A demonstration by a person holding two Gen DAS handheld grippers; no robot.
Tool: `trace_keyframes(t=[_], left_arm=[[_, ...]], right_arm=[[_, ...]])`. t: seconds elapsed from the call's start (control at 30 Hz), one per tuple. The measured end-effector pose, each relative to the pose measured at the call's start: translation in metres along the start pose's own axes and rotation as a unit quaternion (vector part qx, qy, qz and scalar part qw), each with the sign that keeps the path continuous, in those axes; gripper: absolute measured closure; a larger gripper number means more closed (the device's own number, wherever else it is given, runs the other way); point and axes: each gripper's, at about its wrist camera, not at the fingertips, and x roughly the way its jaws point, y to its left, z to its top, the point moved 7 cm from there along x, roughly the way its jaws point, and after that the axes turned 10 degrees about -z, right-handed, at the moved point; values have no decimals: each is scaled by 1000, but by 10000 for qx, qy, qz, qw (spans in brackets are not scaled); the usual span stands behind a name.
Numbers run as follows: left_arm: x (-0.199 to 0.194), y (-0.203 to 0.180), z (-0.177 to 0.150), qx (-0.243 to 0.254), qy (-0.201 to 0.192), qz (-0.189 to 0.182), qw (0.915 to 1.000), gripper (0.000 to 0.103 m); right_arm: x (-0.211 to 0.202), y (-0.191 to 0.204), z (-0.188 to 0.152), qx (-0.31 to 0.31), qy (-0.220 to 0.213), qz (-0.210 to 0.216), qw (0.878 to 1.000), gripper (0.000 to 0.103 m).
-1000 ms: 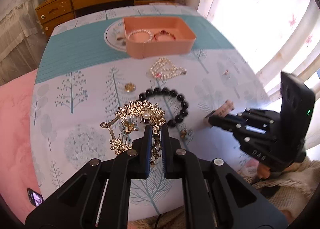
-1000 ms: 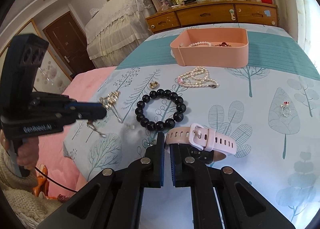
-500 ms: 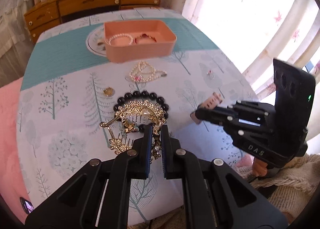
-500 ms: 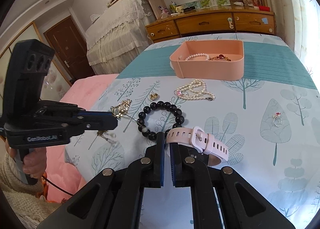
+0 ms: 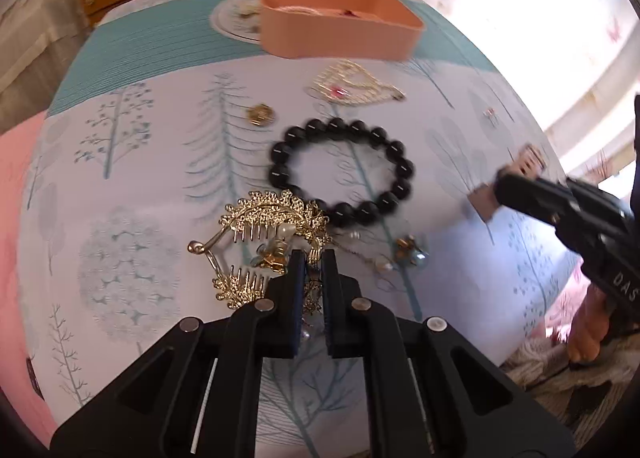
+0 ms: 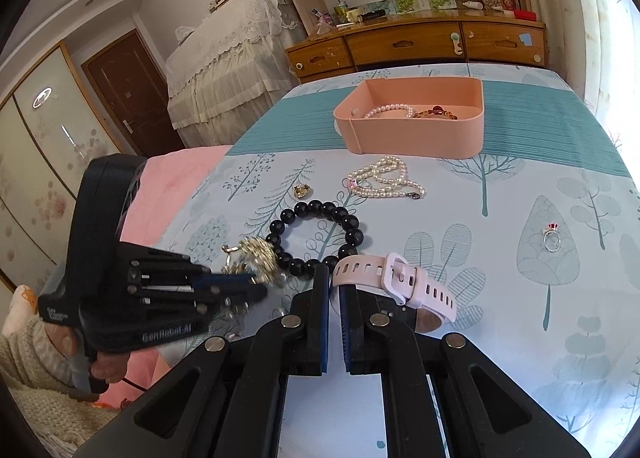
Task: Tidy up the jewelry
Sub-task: 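Lift and carry the watch strap and gold comb over the pink box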
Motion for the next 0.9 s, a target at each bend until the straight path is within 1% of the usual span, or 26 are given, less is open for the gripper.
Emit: trace_keyframes(t=[0.17, 0.3, 0.4, 0.53, 0.63, 0.73, 0.8, 0.9], left_arm=[[-5, -7, -5, 204, -47, 33, 9998, 97], [-18, -14, 0, 264, -206, 43, 9994, 97], [-36, -18, 12, 308, -347, 93, 9989, 97], [-71, -23, 41, 380, -643, 156, 9971, 97], [-101, -29, 70, 471, -925, 173, 9944, 97], [-125, -39, 98, 592, -1158, 182, 9913, 97], [-136, -46, 118, 647, -1244, 185, 9899, 97], [-149, -59, 148, 796, -1415, 210, 9865, 97]], right_arm=[[2, 0, 0, -16, 15, 16, 10000, 98], [3, 2, 0, -18, 23, 31, 10000, 98], [2, 3, 1, -50, 8, 17, 10000, 98], [-1, 5, 7, -78, -27, 13, 10000, 98], [-7, 5, 21, -107, -114, 40, 9999, 98], [-18, 5, 46, -82, -274, 103, 9995, 98], [-27, 4, 65, -50, -378, 152, 9992, 98], [-42, 1, 100, -108, -634, 38, 9979, 98]])
